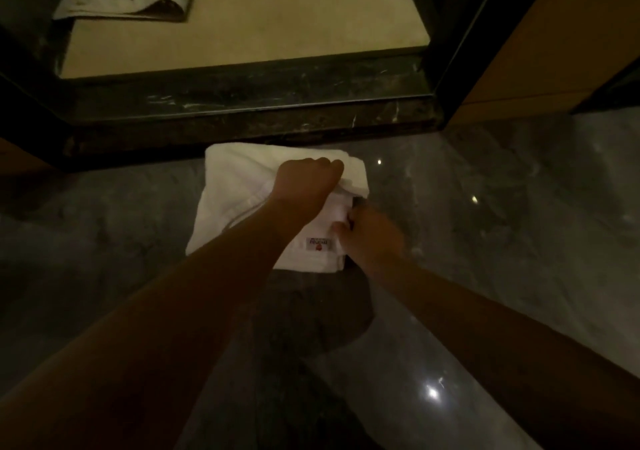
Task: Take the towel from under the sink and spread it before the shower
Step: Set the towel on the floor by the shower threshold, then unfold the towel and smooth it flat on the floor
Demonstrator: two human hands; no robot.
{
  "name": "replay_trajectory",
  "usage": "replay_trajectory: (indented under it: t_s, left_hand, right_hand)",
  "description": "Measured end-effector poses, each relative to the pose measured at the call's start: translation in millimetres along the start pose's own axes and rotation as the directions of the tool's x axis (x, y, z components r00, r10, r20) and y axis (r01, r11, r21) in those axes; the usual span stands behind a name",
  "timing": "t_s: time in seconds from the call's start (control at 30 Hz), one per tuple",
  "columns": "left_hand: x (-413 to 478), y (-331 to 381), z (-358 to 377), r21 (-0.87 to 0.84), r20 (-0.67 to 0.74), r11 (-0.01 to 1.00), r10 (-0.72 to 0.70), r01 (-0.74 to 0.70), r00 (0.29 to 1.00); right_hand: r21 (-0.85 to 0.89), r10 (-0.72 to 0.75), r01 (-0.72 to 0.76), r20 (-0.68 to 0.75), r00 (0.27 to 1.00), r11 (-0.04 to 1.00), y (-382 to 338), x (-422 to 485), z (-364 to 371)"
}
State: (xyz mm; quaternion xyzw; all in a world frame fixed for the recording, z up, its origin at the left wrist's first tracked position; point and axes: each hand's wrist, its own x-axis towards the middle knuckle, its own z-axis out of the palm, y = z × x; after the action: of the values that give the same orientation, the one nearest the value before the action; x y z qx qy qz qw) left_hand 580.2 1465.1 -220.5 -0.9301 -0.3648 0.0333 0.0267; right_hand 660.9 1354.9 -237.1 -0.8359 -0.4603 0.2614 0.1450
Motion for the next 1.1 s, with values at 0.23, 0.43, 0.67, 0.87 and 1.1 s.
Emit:
replay_trajectory:
  t_s: [0.23, 0.43, 0.67, 0.87, 1.1]
  left_hand:
    - [-15.8, -36.8, -7.4, -0.075, -0.058, 0.99, -0.12, 0.116, 0.991]
    - [-33.8, -68.6, -19.2, -0.106, -0.085, 0.977, -0.193, 0.183, 0.978]
    - [-57.1, -86.7, -30.7, -0.061, -0.081, 0.971, -0.236, 0.232, 0.968]
    - [-72.8, -99.5, -40.9, -0.031, -0.071, 0.975, -0.22, 0.218, 0.973]
    - [-94.3, -129.9, -43.7, 0.023, -0.086, 0.956, -0.29, 0.293, 0.953]
  right_hand:
    - [-0.119, -0.014, 0.018, 0.034, 0.999, 0.993, 8.1, 3.0, -10.5]
    - [-0.147, -0.001, 0.007, 0.042, 0.999, 0.989, 6.2, 8.8, -15.8]
    - [-0.376, -0.033, 0.035, 0.012, 0.999, 0.926, 15.6, 27.8, -47.5]
    - [-0.493, -0.102, 0.07, -0.039, 0.994, 0.867, 22.0, 42.1, -77.0]
    - [-0.618, -0.131, 0.03, -0.118, 0.984, 0.785, 31.7, 48.6, -104.0]
